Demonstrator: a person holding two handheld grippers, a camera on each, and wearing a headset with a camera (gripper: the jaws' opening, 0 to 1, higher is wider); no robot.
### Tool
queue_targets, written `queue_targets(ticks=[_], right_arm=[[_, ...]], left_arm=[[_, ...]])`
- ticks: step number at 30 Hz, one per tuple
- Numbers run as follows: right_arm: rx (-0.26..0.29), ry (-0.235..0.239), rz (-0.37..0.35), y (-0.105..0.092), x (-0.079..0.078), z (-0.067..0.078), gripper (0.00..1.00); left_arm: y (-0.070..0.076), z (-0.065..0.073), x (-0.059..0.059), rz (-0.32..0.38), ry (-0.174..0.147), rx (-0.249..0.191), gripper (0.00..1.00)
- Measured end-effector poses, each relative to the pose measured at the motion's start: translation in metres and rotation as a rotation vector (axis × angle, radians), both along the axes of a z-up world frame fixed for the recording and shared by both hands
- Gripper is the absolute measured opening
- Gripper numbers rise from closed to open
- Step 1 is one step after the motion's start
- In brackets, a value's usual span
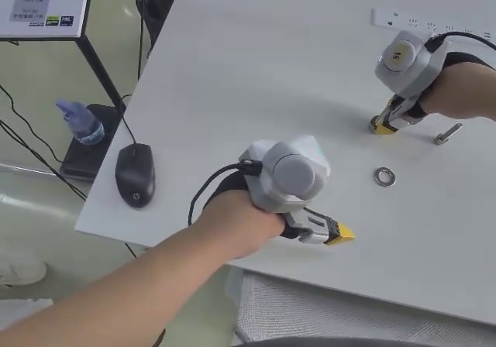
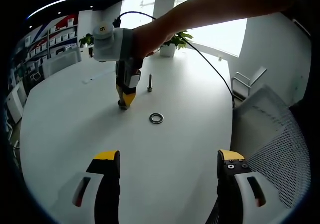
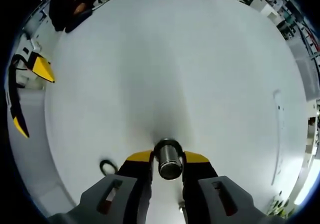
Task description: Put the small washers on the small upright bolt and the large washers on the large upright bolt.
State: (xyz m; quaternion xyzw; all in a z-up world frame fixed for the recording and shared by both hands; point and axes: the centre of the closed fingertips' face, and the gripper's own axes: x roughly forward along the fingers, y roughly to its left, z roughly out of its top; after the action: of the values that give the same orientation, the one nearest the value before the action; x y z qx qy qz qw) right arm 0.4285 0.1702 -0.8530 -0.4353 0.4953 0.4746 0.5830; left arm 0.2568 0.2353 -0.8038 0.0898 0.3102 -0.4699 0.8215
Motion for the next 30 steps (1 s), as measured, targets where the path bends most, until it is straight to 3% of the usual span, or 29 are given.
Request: queue_targets(ticks=[12,19,30], right_arm=[[0.003,-0.003,0.022,0.002,-0.002,-0.001,0.24],[0.022,-0.010,0.031,0.006,0.003,-0.004,0.36],[0.024,0.007,0.022,0.003,0.005,0.001,0.37]], left_arm=[[-0.004,0.000,-0.005,-0.011,0.005,0.002,0.78],[-0.003,0.001,-0.008,-0.010,0.004,0.003,0.78],[-0.006,0.003,-0.014,-0.015,0.004,0.002,0.77]])
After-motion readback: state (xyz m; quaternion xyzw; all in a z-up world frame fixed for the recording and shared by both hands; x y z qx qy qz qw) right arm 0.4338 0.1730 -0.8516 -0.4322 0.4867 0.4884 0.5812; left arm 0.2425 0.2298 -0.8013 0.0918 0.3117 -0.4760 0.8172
